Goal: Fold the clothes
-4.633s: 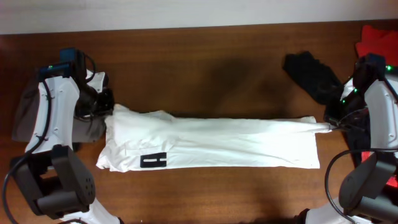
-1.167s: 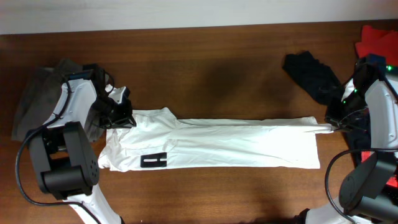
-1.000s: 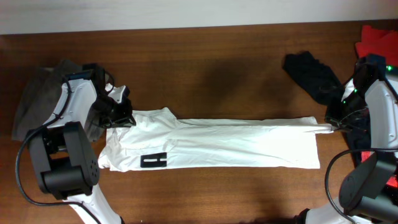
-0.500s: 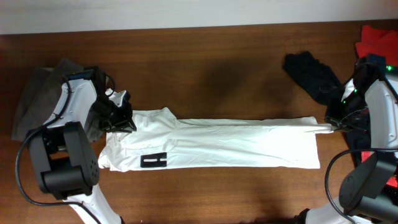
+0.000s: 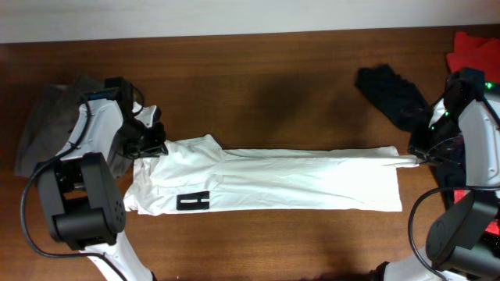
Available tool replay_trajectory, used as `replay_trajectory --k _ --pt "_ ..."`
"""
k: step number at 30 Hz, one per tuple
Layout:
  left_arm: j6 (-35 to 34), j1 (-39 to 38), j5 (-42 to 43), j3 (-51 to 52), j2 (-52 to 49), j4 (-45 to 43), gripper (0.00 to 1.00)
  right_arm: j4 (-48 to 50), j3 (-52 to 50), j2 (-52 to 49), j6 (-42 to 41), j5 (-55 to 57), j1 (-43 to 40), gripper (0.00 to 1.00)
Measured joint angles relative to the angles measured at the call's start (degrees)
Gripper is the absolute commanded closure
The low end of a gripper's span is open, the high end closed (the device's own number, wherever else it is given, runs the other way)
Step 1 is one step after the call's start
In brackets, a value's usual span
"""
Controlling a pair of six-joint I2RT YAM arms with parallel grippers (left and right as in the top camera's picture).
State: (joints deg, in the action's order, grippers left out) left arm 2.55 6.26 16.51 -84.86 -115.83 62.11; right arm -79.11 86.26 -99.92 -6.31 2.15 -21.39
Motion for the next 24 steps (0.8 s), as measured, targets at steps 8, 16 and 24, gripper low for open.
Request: replay_trajectory --k 8,16,24 --pt "-0.35 -2.82 0.72 0.00 0.00 -2.43 0.98 0.00 0.00 0.00 0.02 0.02 0.00 0.96" --pt "-0.37 -2.40 0.31 0.00 0.00 -2.43 1.00 0.00 0.00 0.00 -0.04 0.02 0.00 0.96" --pt "-0.37 0.76 -3.13 0.00 0.02 -2.51 1.00 0.00 0.00 0.00 0.00 0.00 0.00 0.96"
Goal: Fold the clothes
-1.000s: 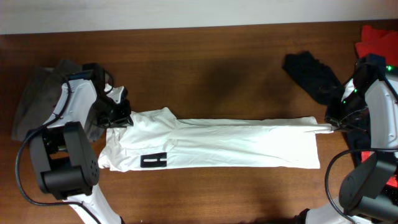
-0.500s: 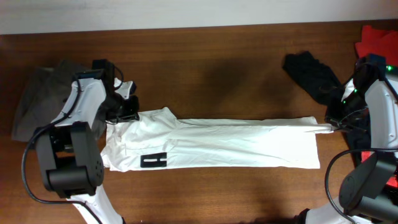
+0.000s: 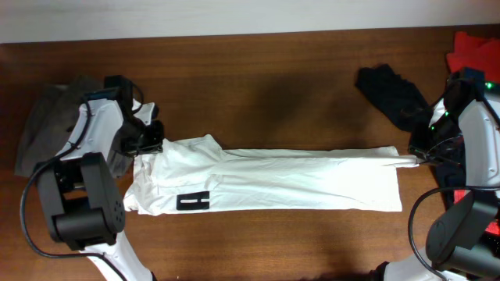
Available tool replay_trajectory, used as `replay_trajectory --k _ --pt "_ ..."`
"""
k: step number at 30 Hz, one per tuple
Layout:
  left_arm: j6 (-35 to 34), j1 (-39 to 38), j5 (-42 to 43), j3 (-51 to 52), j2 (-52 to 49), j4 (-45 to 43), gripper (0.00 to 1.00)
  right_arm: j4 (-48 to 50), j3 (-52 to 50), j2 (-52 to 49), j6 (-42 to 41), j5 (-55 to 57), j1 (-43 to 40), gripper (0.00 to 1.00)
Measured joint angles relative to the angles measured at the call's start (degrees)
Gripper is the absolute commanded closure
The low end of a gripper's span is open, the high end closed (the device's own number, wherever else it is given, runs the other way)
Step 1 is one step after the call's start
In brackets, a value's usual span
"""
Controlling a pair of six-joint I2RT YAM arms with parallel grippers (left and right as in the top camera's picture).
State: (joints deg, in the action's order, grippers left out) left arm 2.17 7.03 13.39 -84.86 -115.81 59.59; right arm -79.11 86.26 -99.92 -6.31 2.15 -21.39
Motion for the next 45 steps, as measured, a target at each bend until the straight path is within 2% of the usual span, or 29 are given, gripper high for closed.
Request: replay_trajectory --k 6,16,26,29,34,45 --pt "-0.02 2.25 -0.24 0.00 2.47 3.39 1.00 0.02 0.00 0.00 0.00 0.02 0.00 0.96" --pt "0.00 5.55 1.36 -0.02 16.50 6.62 1.00 -0.04 0.00 0.00 0.02 0.02 0.00 0.96" --pt "-0.11 5.53 1.18 1.03 16.44 13.11 1.00 -1.33 -0.02 0.00 -0.20 1.49 -0.02 0.96" --pt "-1.22 5.53 -1.18 1.05 16.44 14.60 1.00 -1.33 -0.02 0.00 -0.79 1.97 0.00 0.96" --pt "-3.13 5.53 -4.44 1.09 16.44 14.71 1.00 -1.36 -0.02 0.00 -1.03 2.38 0.00 0.96" --pt "-3.74 3.19 -4.22 1.44 16.44 12.39 0.99 -1.46 -0.02 0.00 -1.18 2.38 0.00 0.96"
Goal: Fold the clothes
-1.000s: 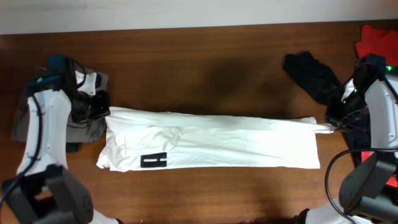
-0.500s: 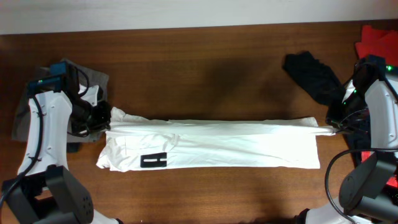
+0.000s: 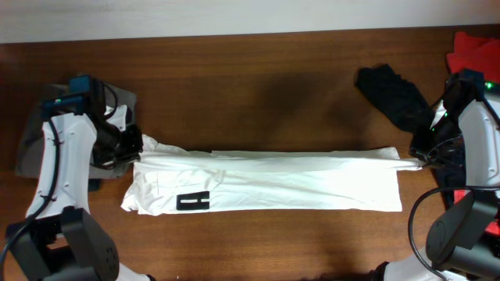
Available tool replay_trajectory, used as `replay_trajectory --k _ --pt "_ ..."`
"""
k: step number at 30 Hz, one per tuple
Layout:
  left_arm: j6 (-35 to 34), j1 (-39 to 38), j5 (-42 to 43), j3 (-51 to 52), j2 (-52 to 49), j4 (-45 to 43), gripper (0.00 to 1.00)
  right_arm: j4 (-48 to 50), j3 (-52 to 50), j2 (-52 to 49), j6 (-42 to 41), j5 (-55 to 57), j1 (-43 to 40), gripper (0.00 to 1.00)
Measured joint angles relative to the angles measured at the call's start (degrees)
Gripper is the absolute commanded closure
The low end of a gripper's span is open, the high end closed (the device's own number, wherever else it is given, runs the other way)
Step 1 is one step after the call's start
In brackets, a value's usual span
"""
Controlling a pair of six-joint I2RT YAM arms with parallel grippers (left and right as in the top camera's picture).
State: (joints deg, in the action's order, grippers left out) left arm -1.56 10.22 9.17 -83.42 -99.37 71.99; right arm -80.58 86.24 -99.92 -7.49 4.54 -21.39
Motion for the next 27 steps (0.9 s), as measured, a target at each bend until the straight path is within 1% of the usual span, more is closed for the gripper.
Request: replay_trajectory --k 11,15,18,22,27 --pt "-0.02 -1.86 -0.68 6.64 0.00 -5.97 0.98 0.35 -0.48 0.00 -0.04 -0.02 0.00 0.96" --pt "-0.07 -1.86 -1.25 9.57 0.00 -8.52 0.94 1.33 -2.27 0.00 -0.04 -0.04 0.00 0.96" --pt "-0.22 -1.86 -1.36 11.56 0.00 -10.54 0.87 2.43 -4.37 0.00 -0.04 -0.02 0.00 0.96" --pt "-0.28 -1.86 -1.66 13.27 0.00 -12.61 0.82 2.91 -6.43 0.00 -0.04 -0.02 0.00 0.96" --pt "-0.42 -1.86 -1.75 14.78 0.00 -12.61 0.82 3.28 -7.08 0.00 -0.04 -0.02 0.00 0.96"
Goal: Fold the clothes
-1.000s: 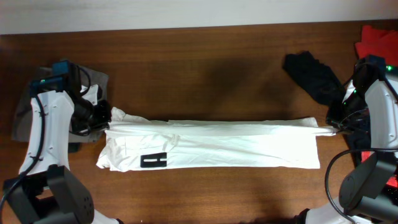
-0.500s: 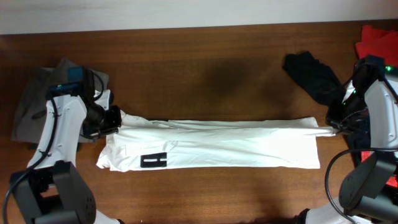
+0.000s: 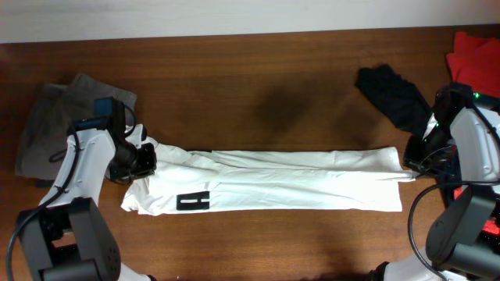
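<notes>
A white garment (image 3: 297,183) lies as a long folded strip across the table, with a black label (image 3: 193,201) near its left front. My left gripper (image 3: 144,160) is shut on the garment's upper left corner, which is bunched at the fingers. At the other end my right gripper (image 3: 409,165) is shut on the upper right corner. The upper long edge runs taut between the two grippers and lies a little over the strip.
A grey cloth (image 3: 47,125) lies heaped at the left edge behind my left arm. Behind the right arm sits a black cloth (image 3: 391,94), and a red cloth (image 3: 473,51) is in the far right corner.
Both grippers have moved a little toward the table's front, each still holding its corner. The left one has also shifted slightly right. The garment's upper edge now lies lower over the strip.
At first both grippers were at the garment's upper corners, and the upper left part bulged loosely. Then the left arm had swung left, drawing that corner out and the upper edge straight. Now both corners sit nearer the front.
</notes>
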Available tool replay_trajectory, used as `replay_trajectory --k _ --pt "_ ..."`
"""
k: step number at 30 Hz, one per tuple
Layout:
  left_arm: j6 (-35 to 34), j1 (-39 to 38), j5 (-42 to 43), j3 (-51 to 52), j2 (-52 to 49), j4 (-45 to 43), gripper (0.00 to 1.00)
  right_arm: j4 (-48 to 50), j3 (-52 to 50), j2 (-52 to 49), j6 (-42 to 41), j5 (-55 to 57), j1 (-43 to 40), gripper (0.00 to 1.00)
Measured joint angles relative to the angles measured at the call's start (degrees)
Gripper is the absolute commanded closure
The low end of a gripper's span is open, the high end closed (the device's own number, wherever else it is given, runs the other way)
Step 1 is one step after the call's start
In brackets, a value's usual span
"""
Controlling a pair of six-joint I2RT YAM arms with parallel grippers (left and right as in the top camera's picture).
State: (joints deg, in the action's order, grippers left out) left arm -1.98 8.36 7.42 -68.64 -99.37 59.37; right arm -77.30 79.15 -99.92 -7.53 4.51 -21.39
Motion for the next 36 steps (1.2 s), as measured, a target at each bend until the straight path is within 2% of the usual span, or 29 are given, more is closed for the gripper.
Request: replay_trajectory --k 9,15,21,29,36 --pt "-0.09 0.00 -0.02 -1.09 -0.07 1.33 0.86 0.02 0.00 0.00 0.00 0.00 0.00 0.96" --pt "-0.70 0.00 0.11 -6.29 -0.07 1.97 0.86 0.61 -0.11 0.00 0.00 0.00 0.00 0.96" --pt "-0.87 -0.42 1.57 -6.71 -0.07 0.94 0.86 1.11 -0.26 0.00 0.00 0.00 0.00 0.96" --pt "-0.87 -5.84 1.03 -6.71 -0.13 -2.84 0.86 1.53 -0.28 0.00 -0.02 -0.04 0.00 0.96" --pt "-0.87 -6.47 -0.57 -6.71 -3.10 -3.32 0.87 1.49 -0.28 0.00 0.00 -0.07 0.00 0.96"
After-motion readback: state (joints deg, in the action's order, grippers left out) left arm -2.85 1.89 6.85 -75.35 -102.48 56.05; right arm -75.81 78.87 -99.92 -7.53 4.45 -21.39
